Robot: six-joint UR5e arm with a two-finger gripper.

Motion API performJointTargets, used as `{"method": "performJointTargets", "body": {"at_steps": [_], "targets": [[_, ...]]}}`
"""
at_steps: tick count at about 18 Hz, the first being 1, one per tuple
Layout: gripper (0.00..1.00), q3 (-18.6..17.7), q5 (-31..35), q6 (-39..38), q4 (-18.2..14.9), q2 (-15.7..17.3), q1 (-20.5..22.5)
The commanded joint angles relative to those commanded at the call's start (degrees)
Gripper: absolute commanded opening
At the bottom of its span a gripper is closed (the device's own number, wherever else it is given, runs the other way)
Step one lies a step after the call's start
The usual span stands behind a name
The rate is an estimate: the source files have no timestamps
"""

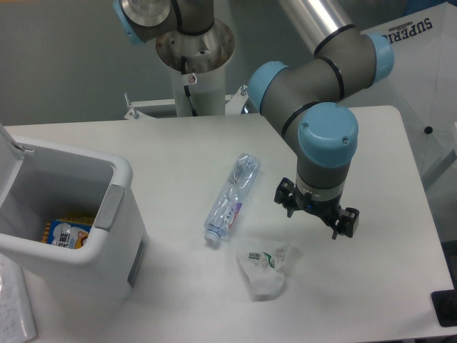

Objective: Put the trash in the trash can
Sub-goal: 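Move the gripper toward the crumpled clear plastic bag, then lower the gripper onto the plastic bag and close on it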

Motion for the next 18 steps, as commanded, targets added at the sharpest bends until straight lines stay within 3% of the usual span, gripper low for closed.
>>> {"method": "performJointTargets", "body": {"at_steps": [5, 7, 10, 11, 18], "targets": [[1.00, -1.05, -0.79, 0.26, 0.61, 0.44, -0.09], [1.00, -2.98, -0.79, 0.09, 3.58, 0.35, -0.35], [1.00, -7.98, -1.05, -1.31, 12.45, 0.88, -1.40], [1.00, -9.48, -1.05, -3.06, 14.05, 1.31, -1.75], [1.00, -10.90, -0.53, -11.77, 16.69, -0.79, -5.18]]}}
